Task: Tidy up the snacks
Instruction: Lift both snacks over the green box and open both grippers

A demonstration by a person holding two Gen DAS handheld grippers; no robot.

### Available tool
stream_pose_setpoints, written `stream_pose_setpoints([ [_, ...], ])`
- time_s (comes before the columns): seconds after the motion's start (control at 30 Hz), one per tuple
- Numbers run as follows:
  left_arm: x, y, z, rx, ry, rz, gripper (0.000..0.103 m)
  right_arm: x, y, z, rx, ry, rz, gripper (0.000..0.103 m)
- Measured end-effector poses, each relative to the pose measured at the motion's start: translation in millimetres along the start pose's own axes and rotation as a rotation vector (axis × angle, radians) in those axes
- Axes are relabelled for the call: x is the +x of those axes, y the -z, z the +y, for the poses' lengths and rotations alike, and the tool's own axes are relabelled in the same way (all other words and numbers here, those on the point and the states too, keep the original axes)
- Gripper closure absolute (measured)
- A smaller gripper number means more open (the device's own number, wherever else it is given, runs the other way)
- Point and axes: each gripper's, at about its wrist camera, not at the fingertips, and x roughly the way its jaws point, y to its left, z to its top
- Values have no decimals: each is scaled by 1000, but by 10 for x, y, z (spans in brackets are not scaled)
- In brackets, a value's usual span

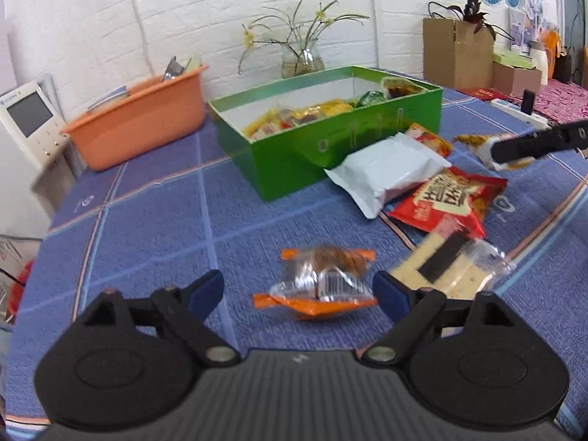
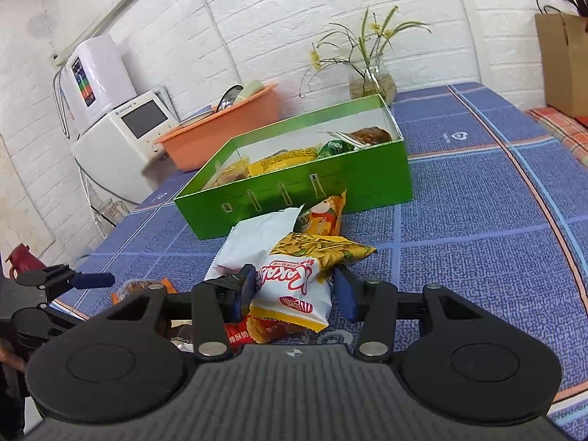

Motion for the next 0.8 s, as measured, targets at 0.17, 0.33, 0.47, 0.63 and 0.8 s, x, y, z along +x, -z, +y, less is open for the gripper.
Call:
stream_pose_setpoints([
  [0.17,199,-135,-90,48,4,39,1,-4,35,-41,46,-18,7,23],
  [0.33,310,-136,-125,64,1,82,24,-30,43,-60,50,-35,2,23],
  [0.47,274,-95,-15,-34,29,110,46,-36,48,-52,50,-44,-2,23],
  [0.63,117,8,53,-128,32,74,46,-54,47,-14,38,-54,-6,23],
  [0.8,-125,-36,192,-279,19,-58,46,-63,13,98,4,-96,-7,23],
])
